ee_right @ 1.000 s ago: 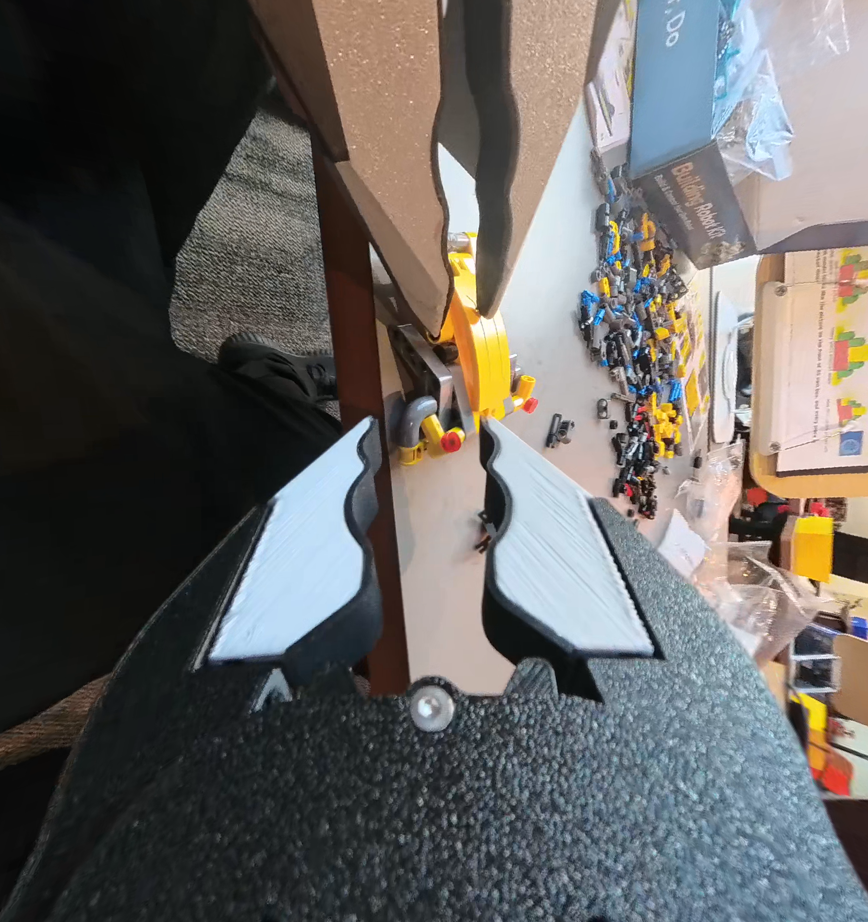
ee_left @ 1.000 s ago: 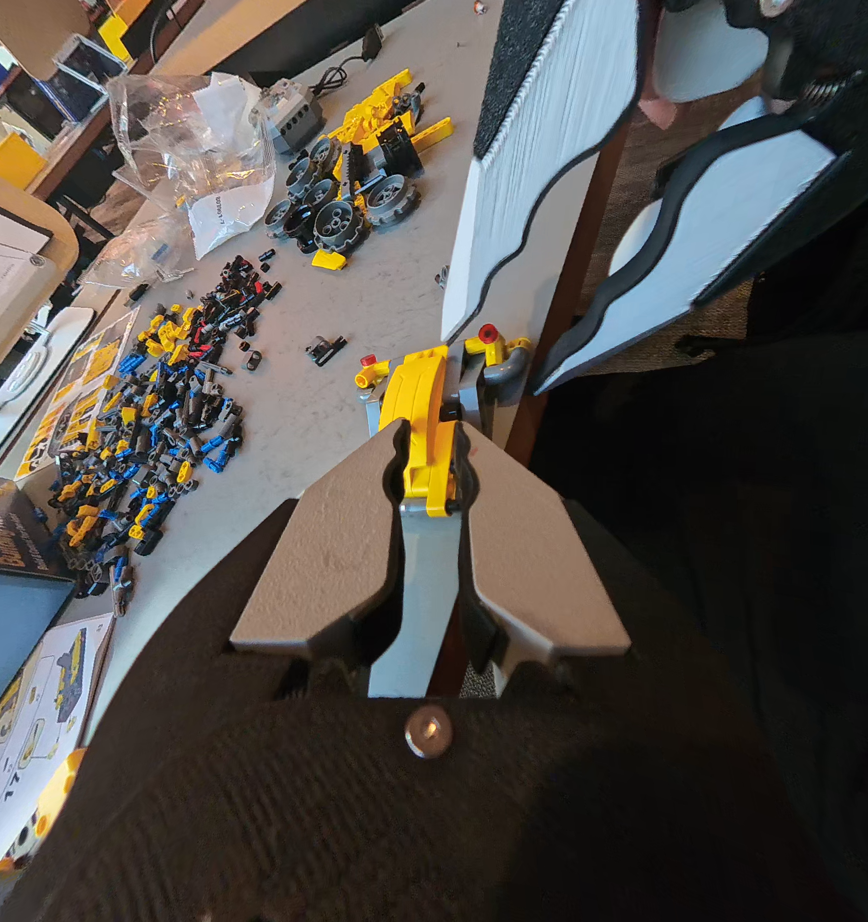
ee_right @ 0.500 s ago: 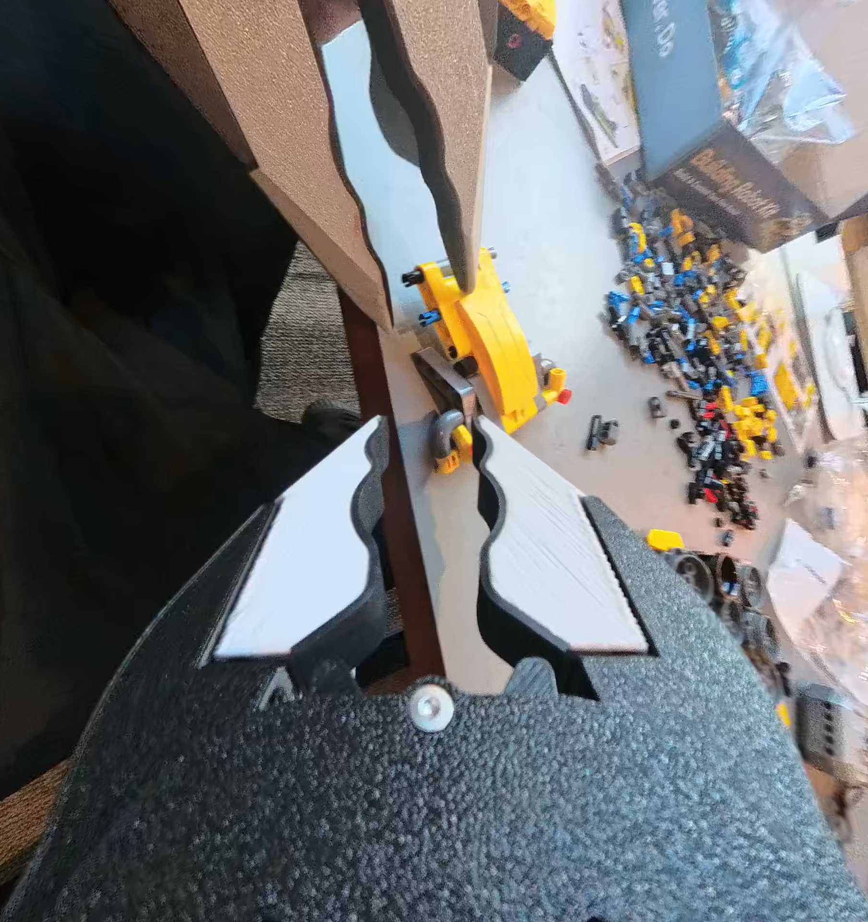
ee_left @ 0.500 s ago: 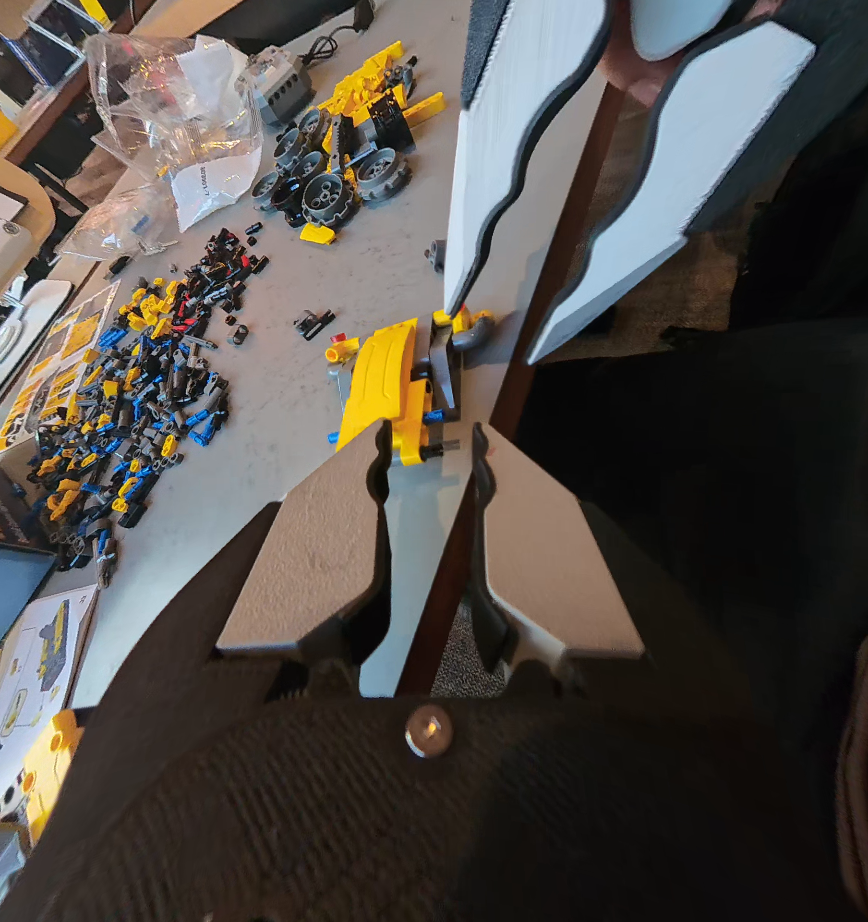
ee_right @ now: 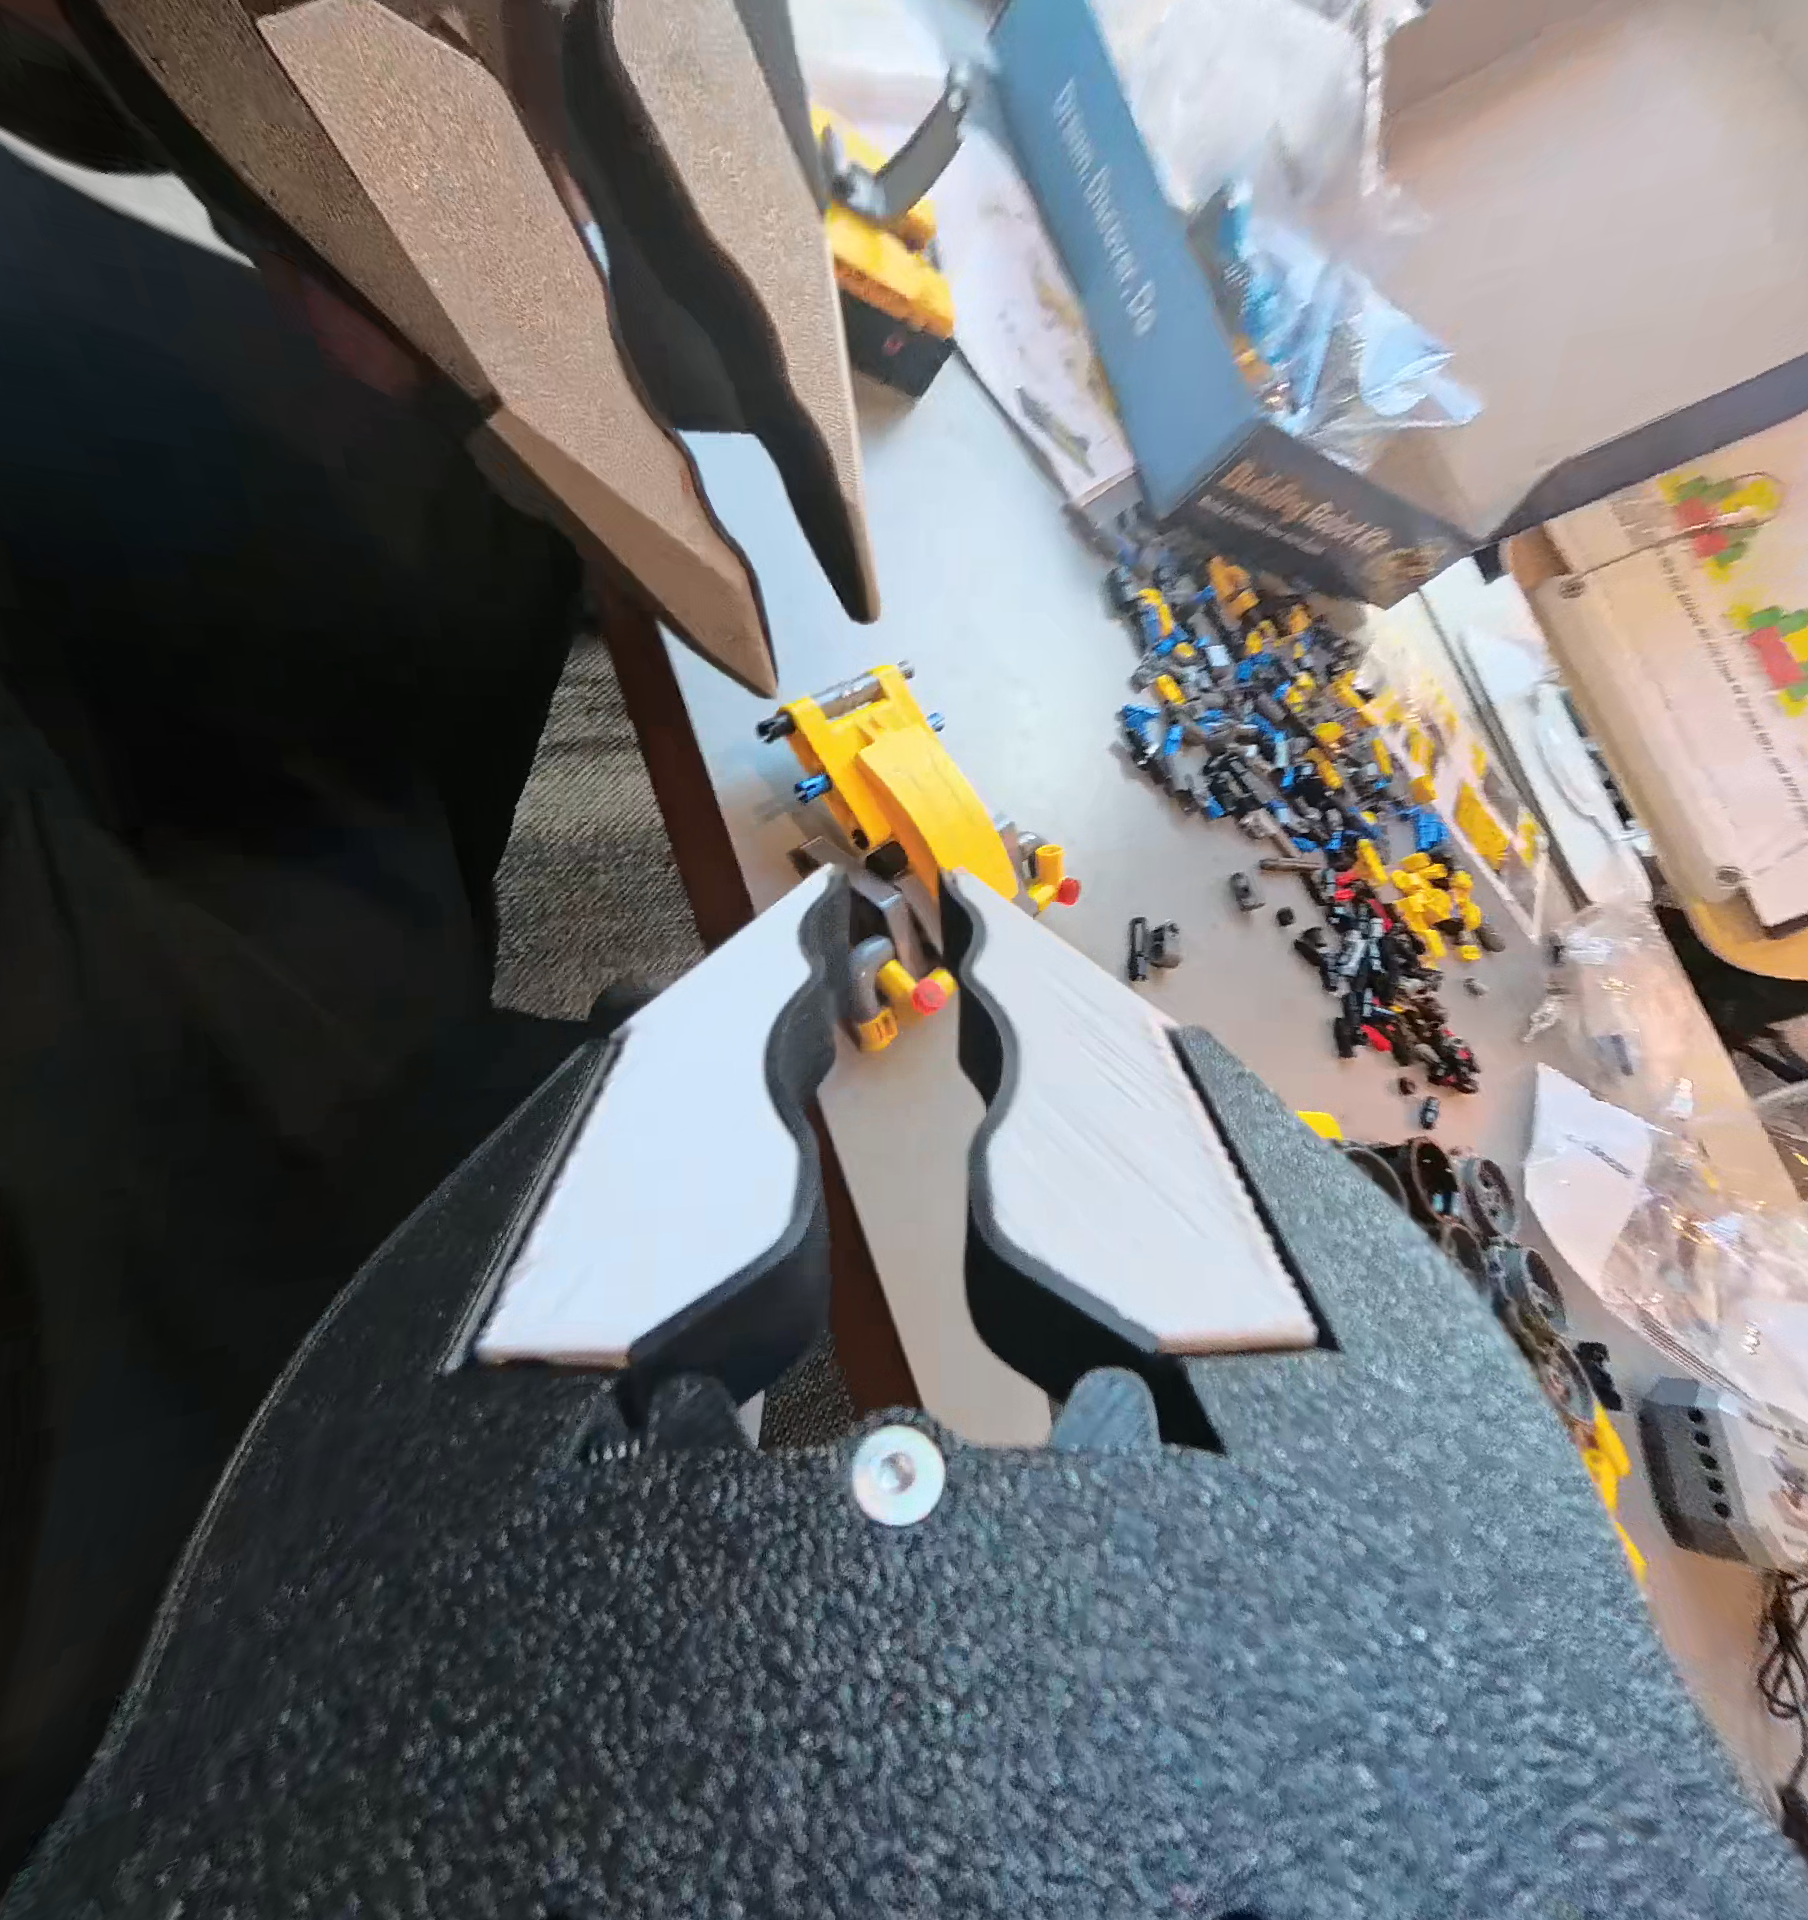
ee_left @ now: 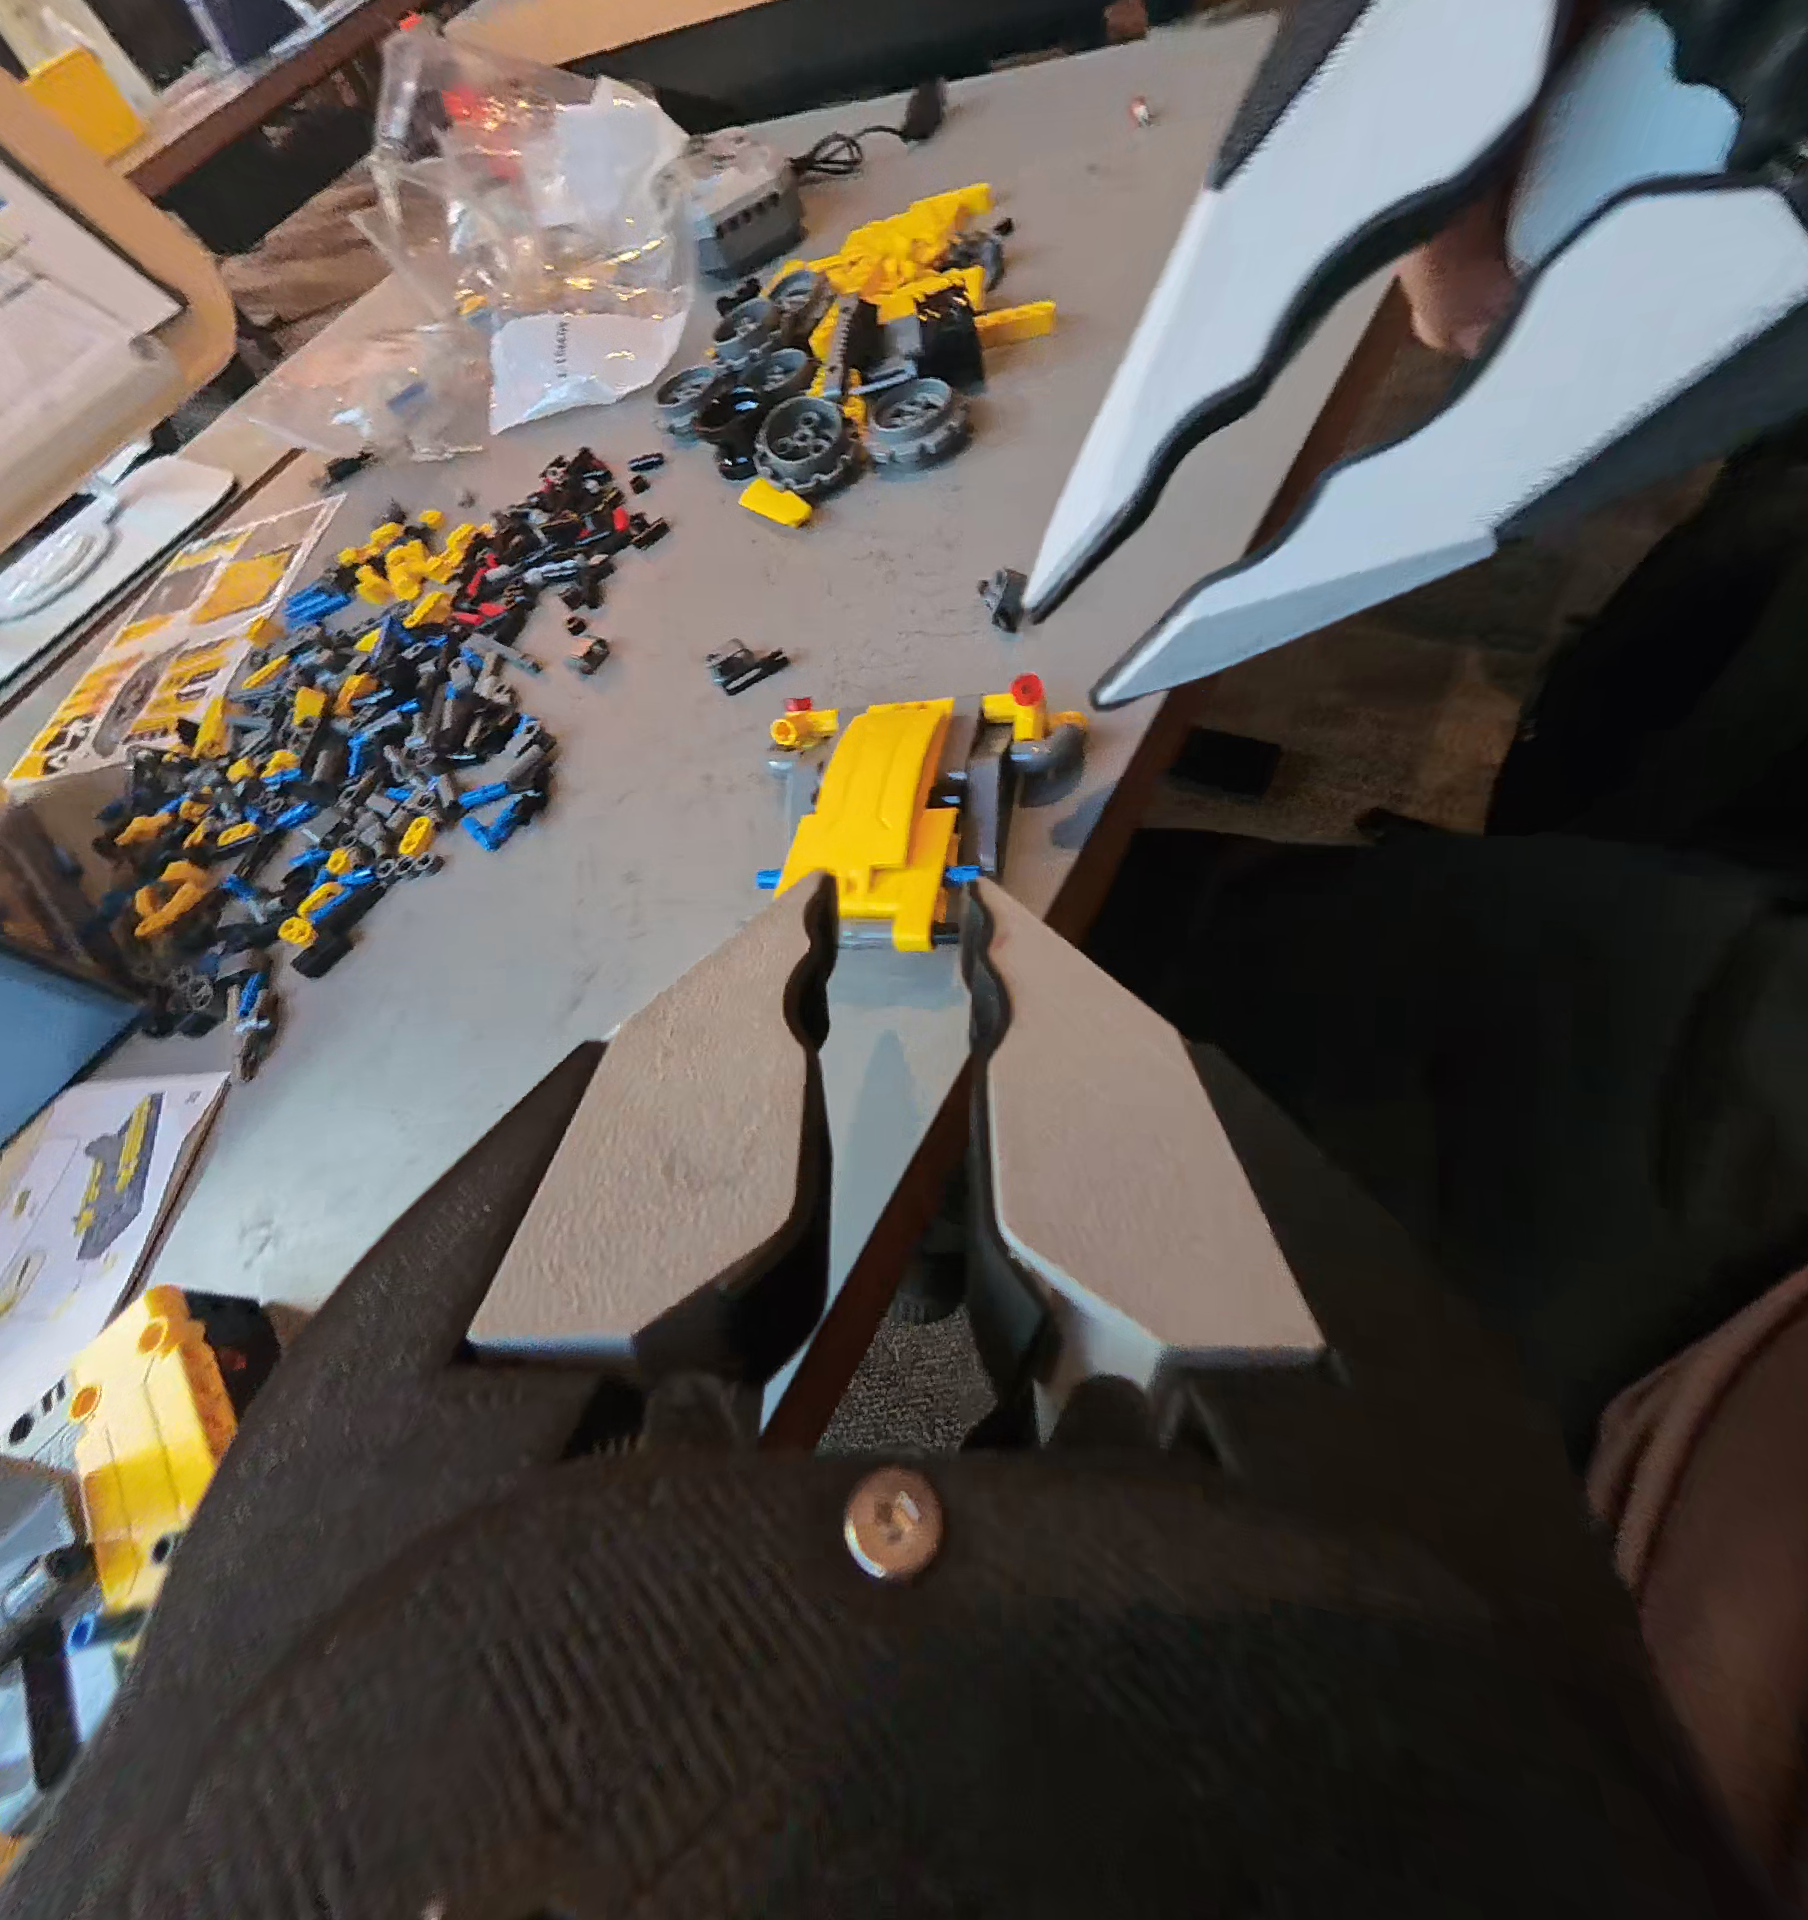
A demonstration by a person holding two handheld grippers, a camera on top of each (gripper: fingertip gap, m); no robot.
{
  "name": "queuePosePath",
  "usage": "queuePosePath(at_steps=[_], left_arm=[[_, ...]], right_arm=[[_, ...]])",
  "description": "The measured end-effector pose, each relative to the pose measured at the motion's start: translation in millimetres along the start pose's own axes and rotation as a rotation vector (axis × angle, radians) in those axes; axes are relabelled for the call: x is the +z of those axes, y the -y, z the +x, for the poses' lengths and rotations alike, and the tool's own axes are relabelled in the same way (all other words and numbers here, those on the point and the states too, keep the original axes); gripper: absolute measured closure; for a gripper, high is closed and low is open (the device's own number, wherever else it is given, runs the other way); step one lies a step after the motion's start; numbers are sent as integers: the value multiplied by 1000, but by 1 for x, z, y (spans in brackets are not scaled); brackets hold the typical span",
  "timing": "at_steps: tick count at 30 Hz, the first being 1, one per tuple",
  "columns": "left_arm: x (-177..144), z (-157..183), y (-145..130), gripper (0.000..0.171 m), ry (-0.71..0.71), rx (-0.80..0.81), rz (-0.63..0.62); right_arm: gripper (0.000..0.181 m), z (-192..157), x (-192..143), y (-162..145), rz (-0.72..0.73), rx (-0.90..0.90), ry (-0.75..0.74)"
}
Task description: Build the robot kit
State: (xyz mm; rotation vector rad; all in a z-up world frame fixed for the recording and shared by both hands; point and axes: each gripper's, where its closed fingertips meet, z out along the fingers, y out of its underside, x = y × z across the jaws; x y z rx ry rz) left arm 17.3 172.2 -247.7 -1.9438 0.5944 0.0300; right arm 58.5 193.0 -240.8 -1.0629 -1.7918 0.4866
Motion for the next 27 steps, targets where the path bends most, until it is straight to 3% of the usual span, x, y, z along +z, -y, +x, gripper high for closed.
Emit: queuePosePath(at_steps=[2,6,10,13,16,19,24,27], left_arm=[[-3,-12,5,171,47,-58,23],[-3,-60,25,171,241,-89,50],[16,-122,58,171,398,-69,80],[38,-164,66,171,518,-6,54],[57,-188,64,171,581,37,5],[63,-192,60,171,611,65,-43],[59,-180,73,171,695,166,-51],[61,-177,71,171,695,174,-65]], right_arm=[[168,4,-3,3,12,22,-27],[163,19,-14,30,72,10,-101],[181,32,-40,118,224,-111,-196],[181,23,-58,185,302,-241,-249],[181,6,-68,219,314,-339,-258],[181,7,-56,211,207,-384,-299],[181,23,-5,167,36,-341,-316],[181,26,10,151,0,-329,-327]])
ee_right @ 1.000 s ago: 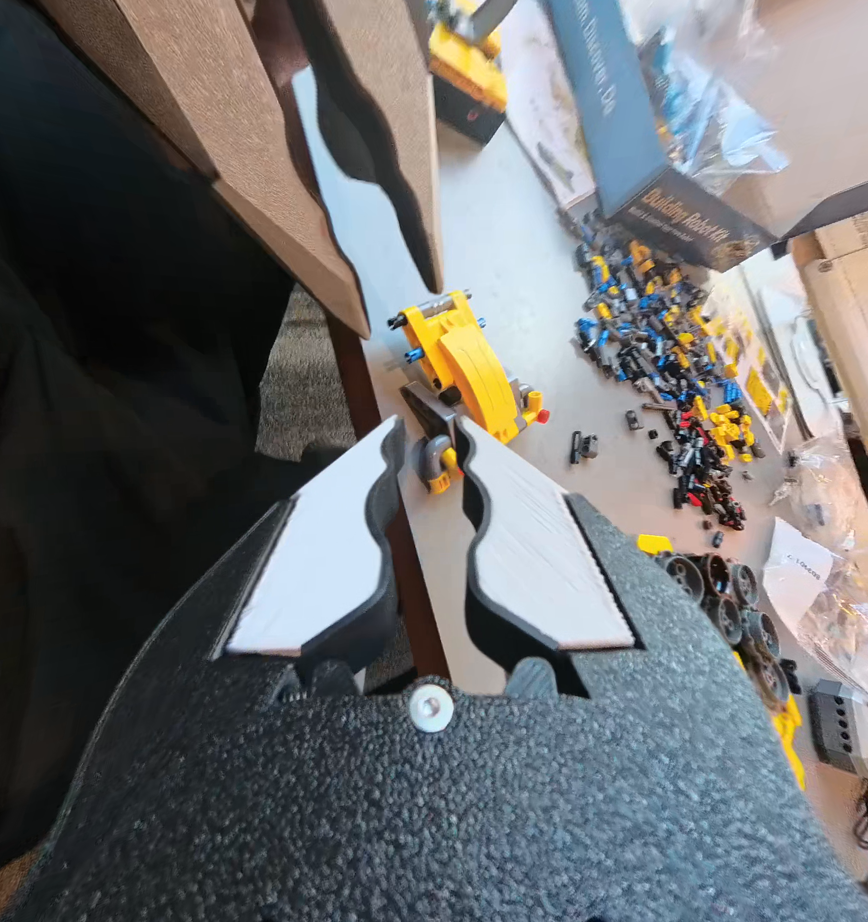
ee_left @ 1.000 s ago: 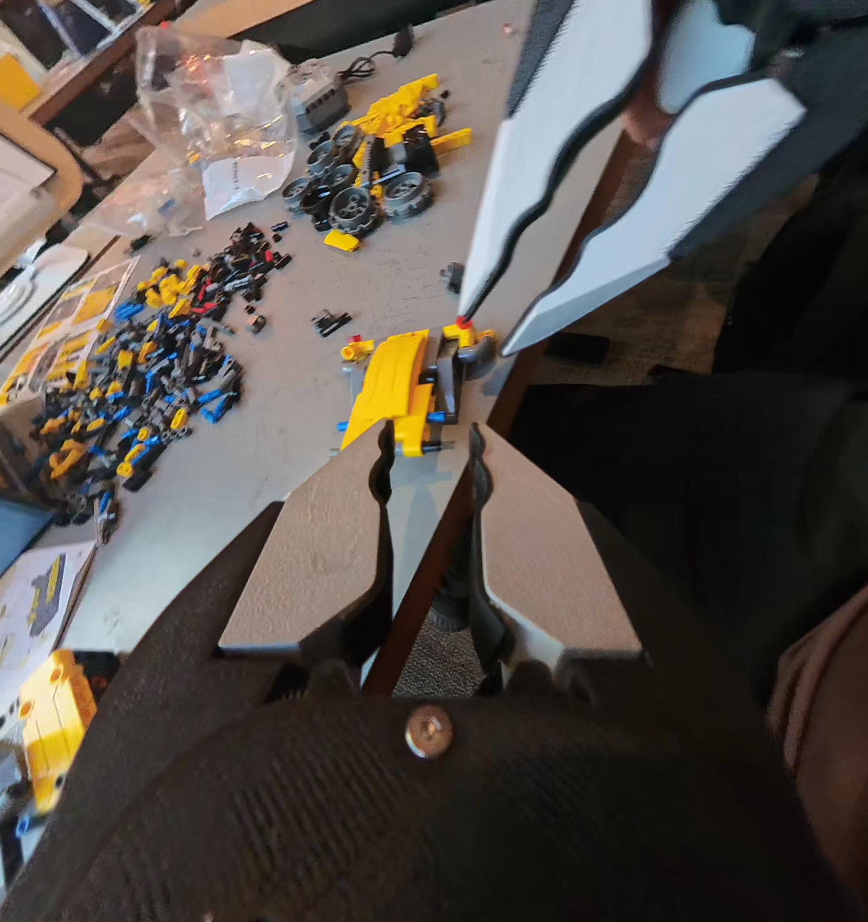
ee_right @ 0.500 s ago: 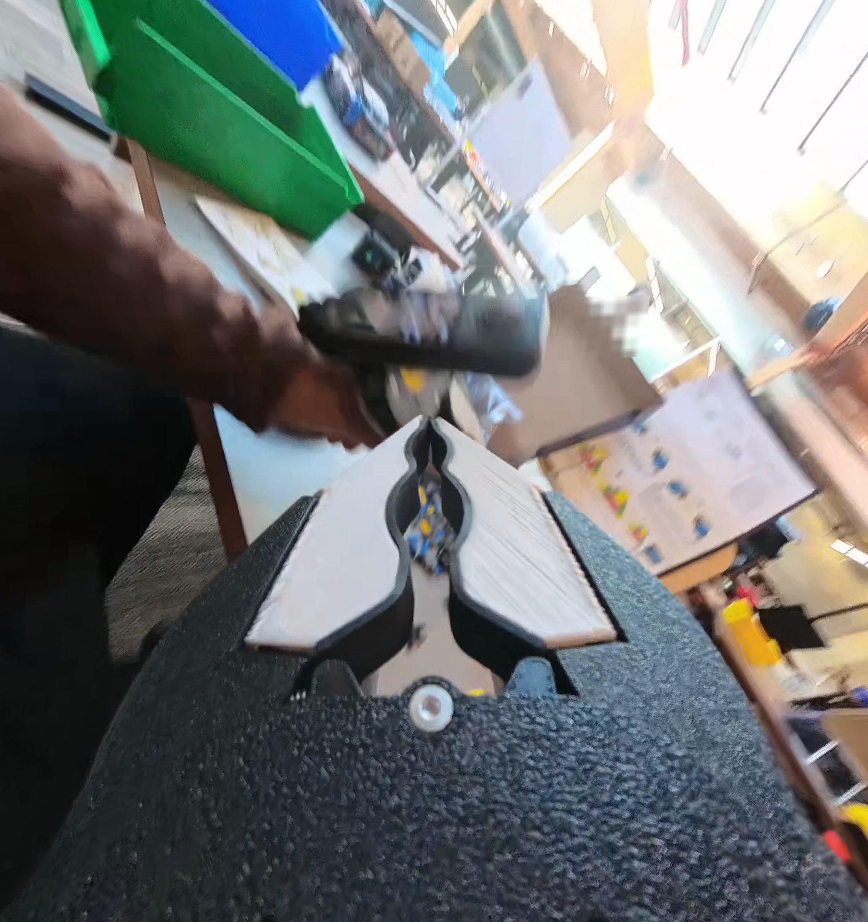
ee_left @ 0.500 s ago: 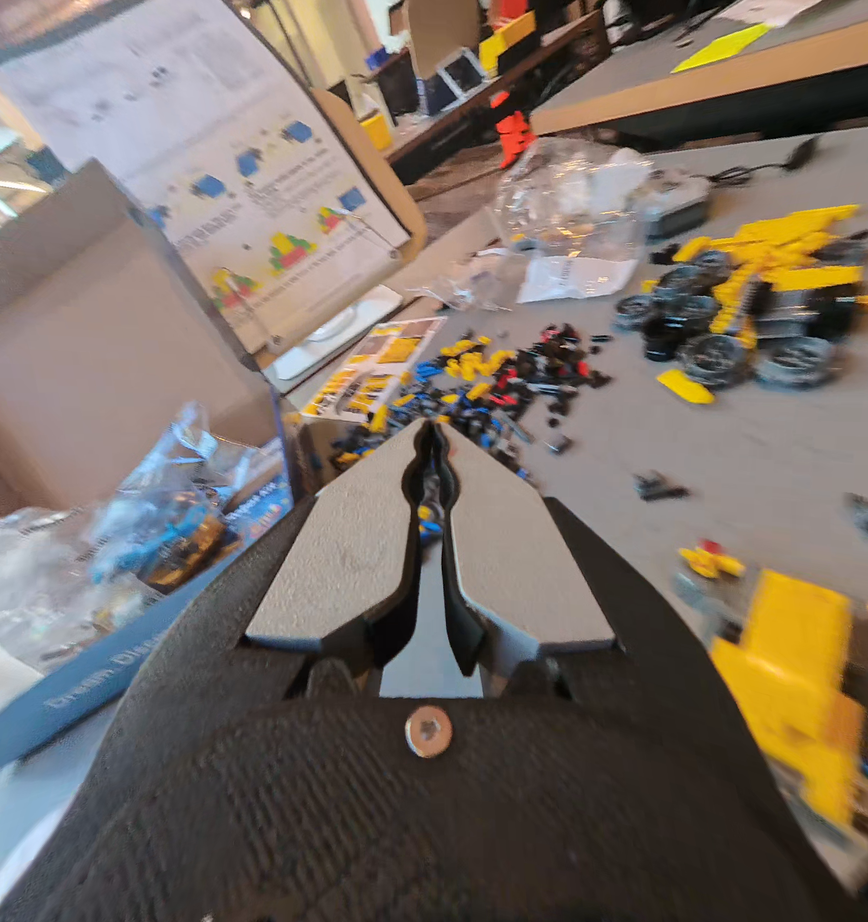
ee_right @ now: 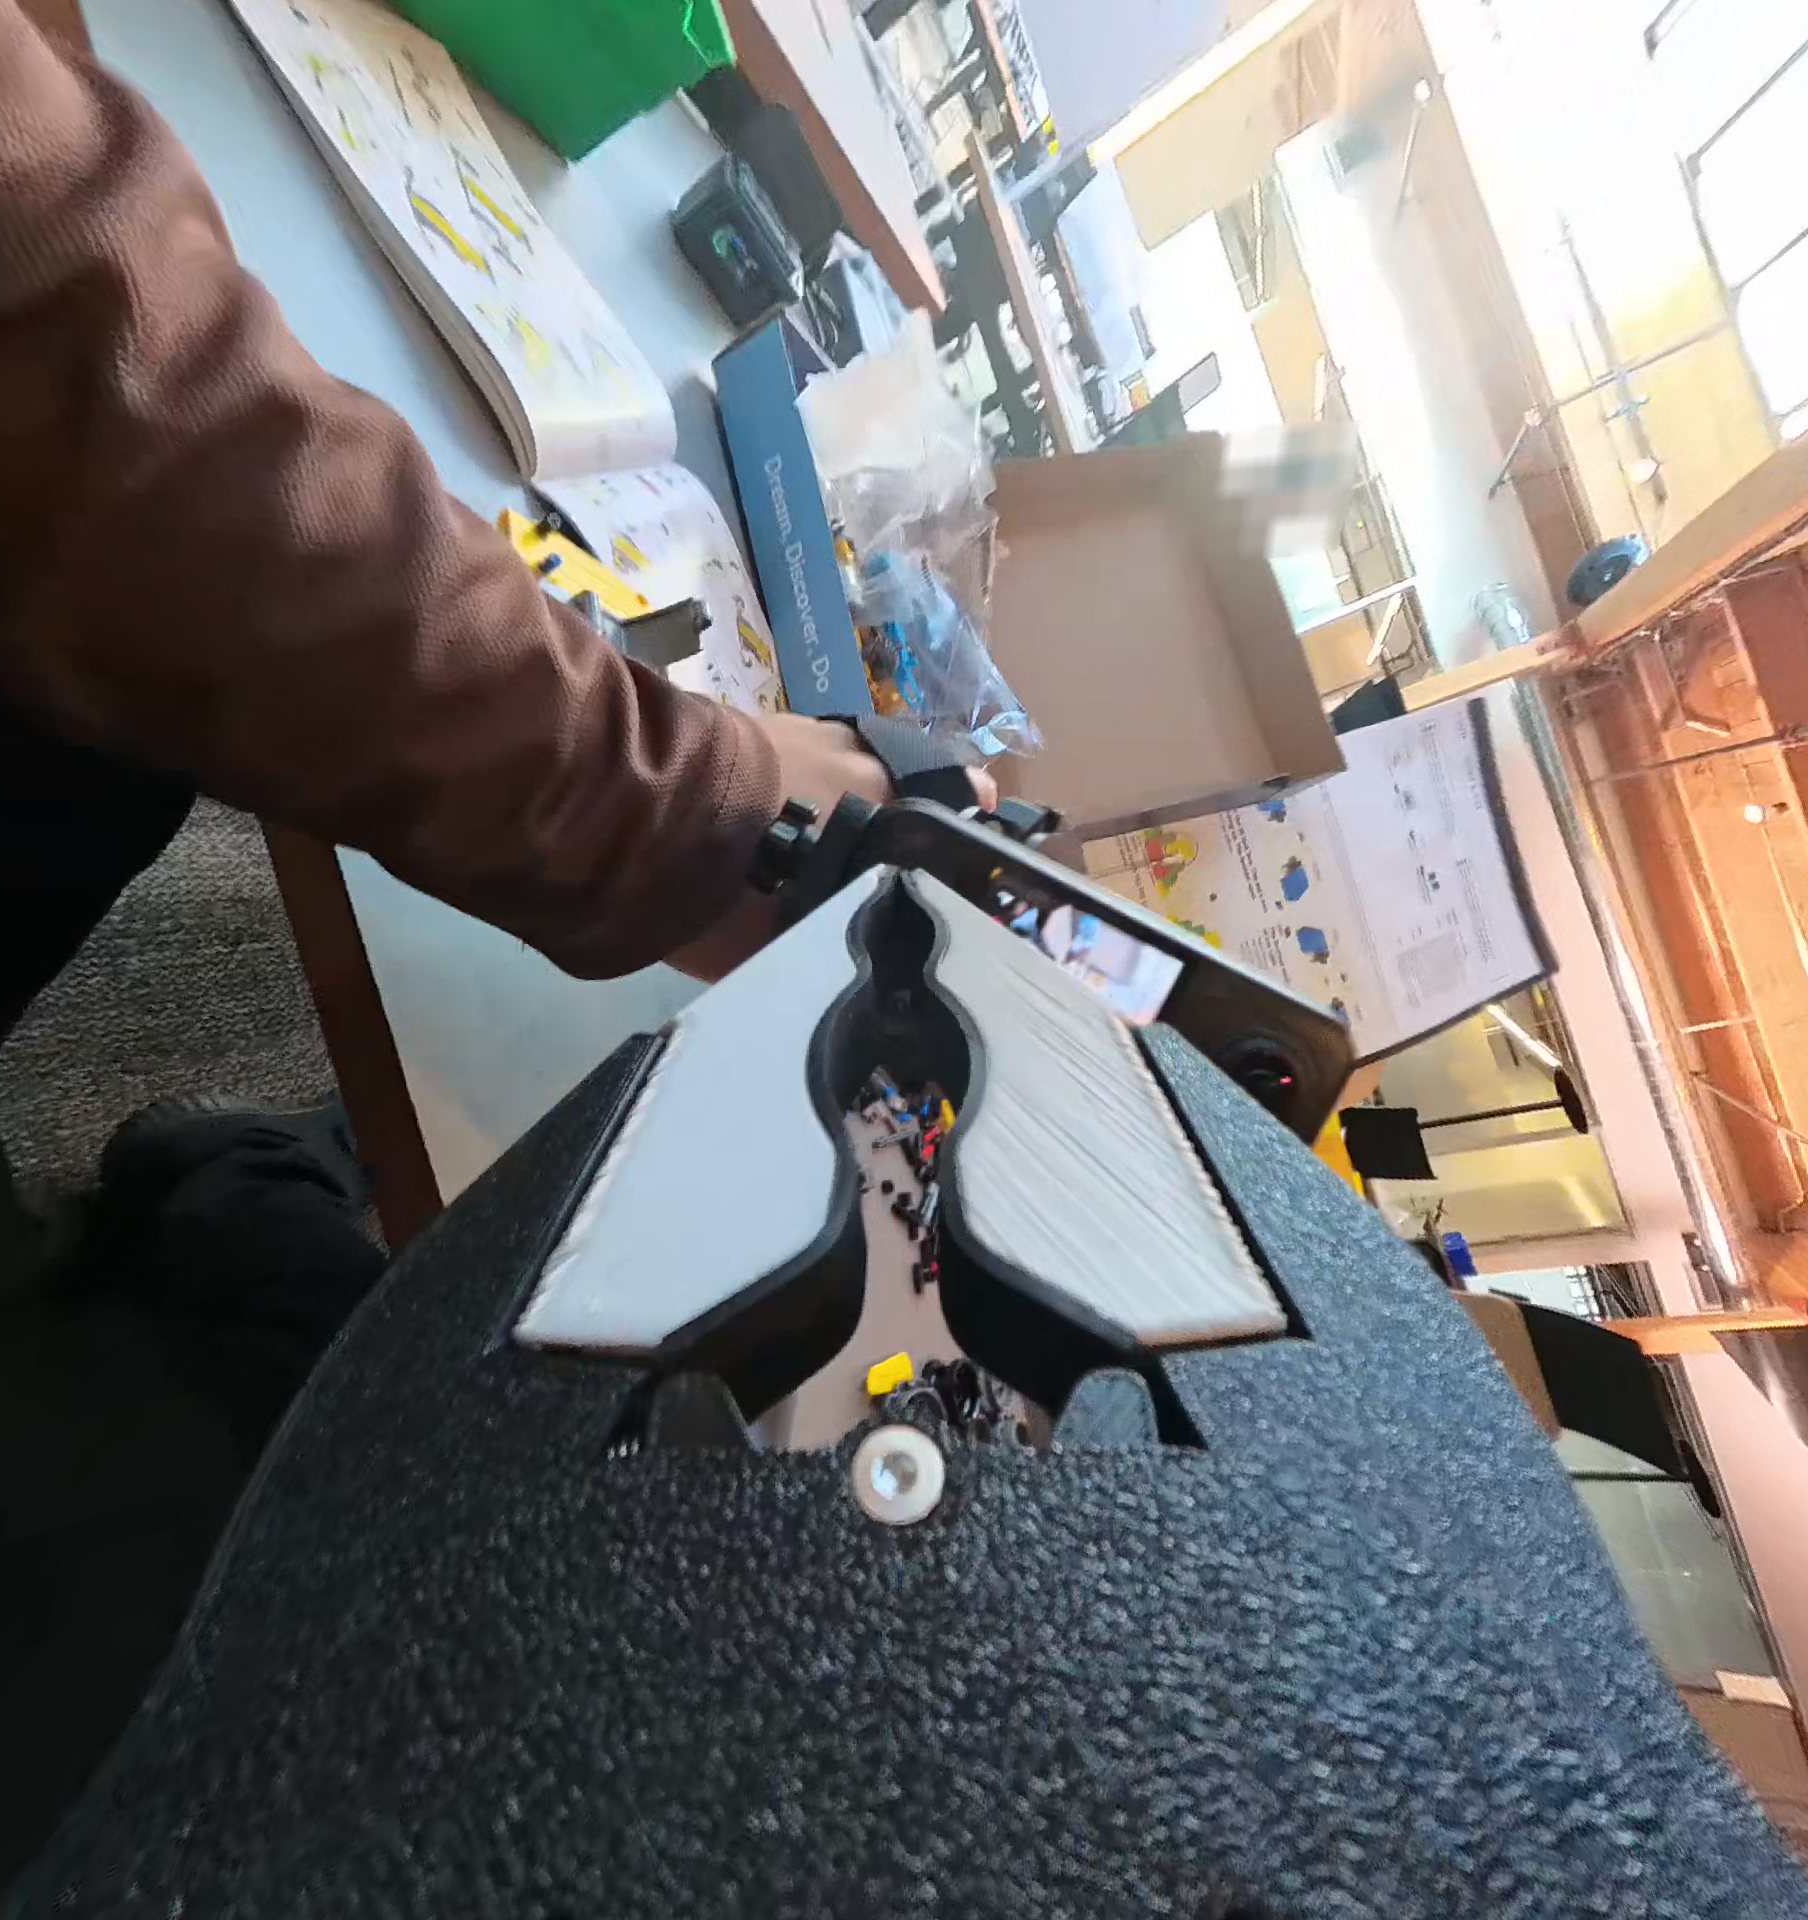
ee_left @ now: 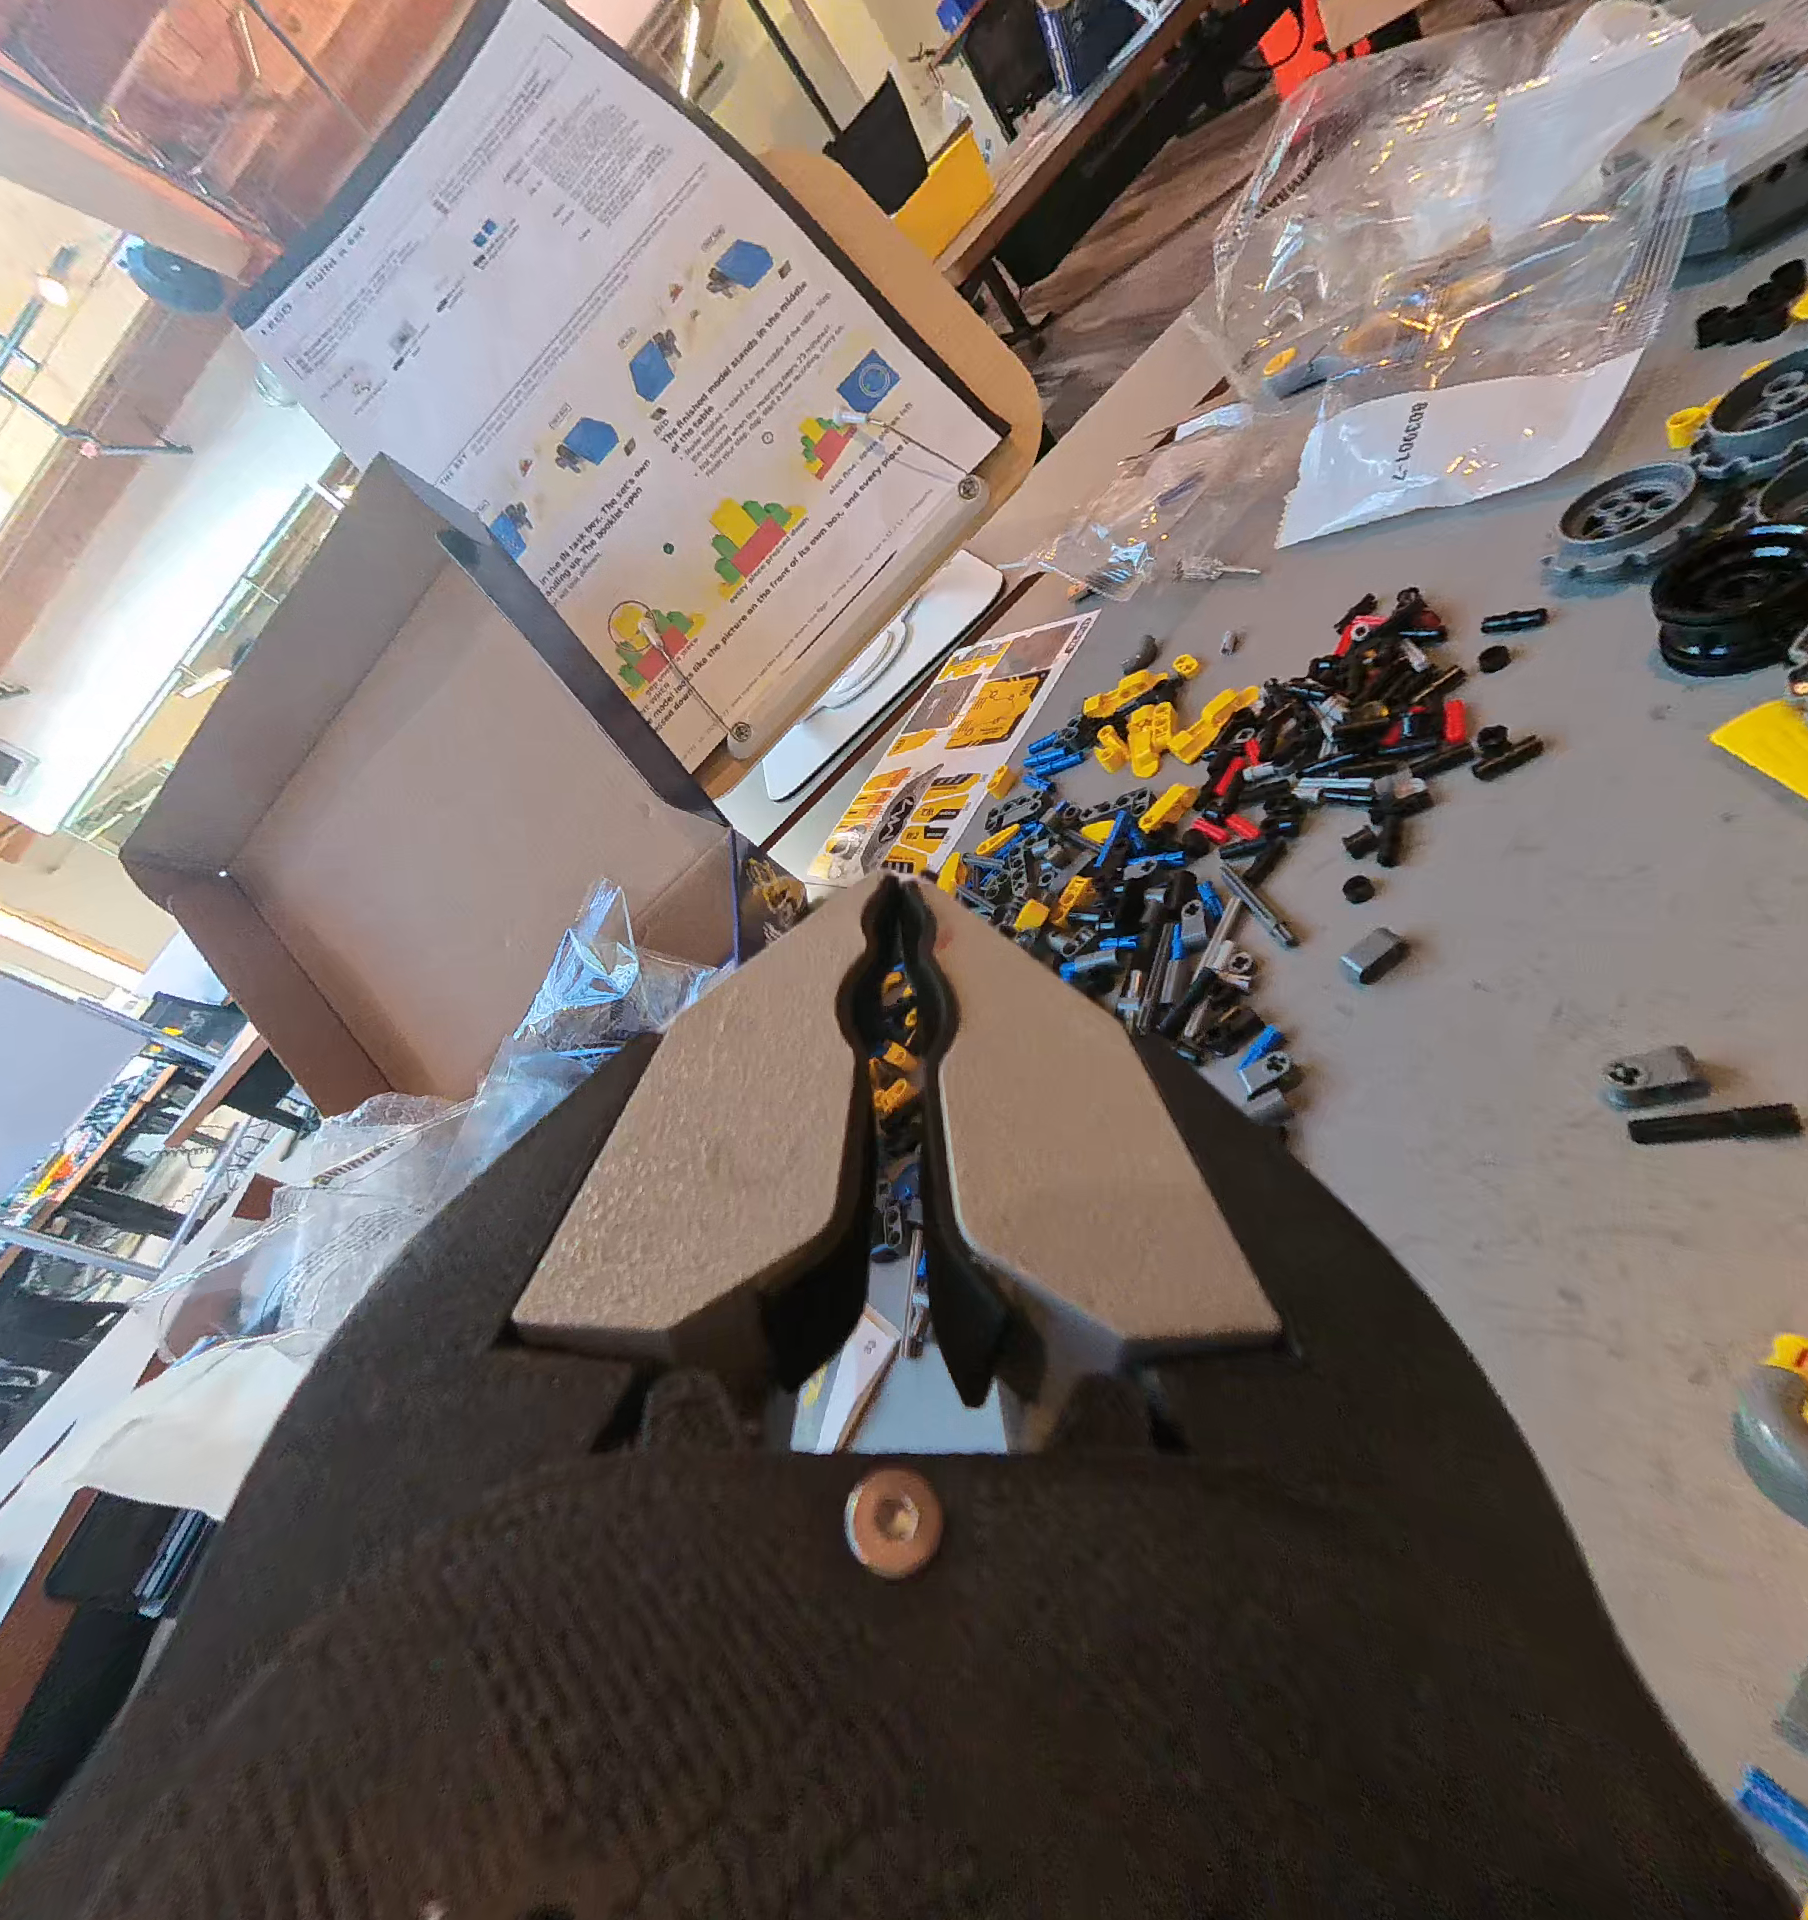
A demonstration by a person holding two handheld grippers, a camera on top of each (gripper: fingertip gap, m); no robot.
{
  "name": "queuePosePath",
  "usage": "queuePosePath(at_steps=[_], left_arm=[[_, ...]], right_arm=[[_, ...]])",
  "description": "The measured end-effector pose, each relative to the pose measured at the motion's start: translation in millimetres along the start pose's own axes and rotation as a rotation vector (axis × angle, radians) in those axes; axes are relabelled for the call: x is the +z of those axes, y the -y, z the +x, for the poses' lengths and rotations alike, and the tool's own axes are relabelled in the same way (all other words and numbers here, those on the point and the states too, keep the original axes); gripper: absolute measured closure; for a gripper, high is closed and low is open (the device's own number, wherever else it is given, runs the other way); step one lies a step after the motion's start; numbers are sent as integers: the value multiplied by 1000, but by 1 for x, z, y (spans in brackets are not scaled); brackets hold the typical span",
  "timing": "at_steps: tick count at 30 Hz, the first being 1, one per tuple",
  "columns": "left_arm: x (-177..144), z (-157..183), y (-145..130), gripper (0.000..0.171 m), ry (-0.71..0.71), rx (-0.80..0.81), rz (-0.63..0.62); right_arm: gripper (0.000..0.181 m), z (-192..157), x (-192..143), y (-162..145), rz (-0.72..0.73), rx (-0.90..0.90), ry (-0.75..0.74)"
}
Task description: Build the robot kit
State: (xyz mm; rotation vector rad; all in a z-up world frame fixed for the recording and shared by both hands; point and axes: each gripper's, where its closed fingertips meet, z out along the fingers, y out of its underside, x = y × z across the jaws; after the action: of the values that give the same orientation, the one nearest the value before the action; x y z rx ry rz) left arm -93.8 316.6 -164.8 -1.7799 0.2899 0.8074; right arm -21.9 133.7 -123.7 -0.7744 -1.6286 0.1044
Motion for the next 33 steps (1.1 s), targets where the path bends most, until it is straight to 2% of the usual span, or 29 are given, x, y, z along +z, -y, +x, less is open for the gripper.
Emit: queuePosePath(at_steps=[10,15,18,20,22,23,25,26,28,31,33], left_arm=[[1,6,-14,171,-5,9,-29],[-2,0,-26,171,5,-8,-51],[-13,-18,-33,171,26,-81,-56],[-31,-32,-31,171,12,-146,-32],[-53,-36,-24,171,-65,-210,5],[-65,-32,-22,171,-123,-225,18],[-86,-13,-28,156,-263,-195,8],[-95,-1,-35,150,-321,-168,-15],[-110,16,-47,149,-392,-133,-41],[-128,50,-55,138,-544,-121,-22],[-130,69,-60,130,-610,-102,-23]], right_arm=[[181,-10,8,-9,-2,21,-1],[181,-11,12,-3,18,27,-1],[181,-10,9,22,119,26,-2],[181,6,-5,41,231,91,-13],[181,28,-21,42,300,201,6],[181,34,-27,35,316,240,44],[181,28,-34,5,288,262,173],[181,21,-34,-20,224,276,233],[177,9,-34,-70,88,334,294],[175,-14,-37,-112,5,387,345],[166,-35,-33,-133,-75,393,403]])
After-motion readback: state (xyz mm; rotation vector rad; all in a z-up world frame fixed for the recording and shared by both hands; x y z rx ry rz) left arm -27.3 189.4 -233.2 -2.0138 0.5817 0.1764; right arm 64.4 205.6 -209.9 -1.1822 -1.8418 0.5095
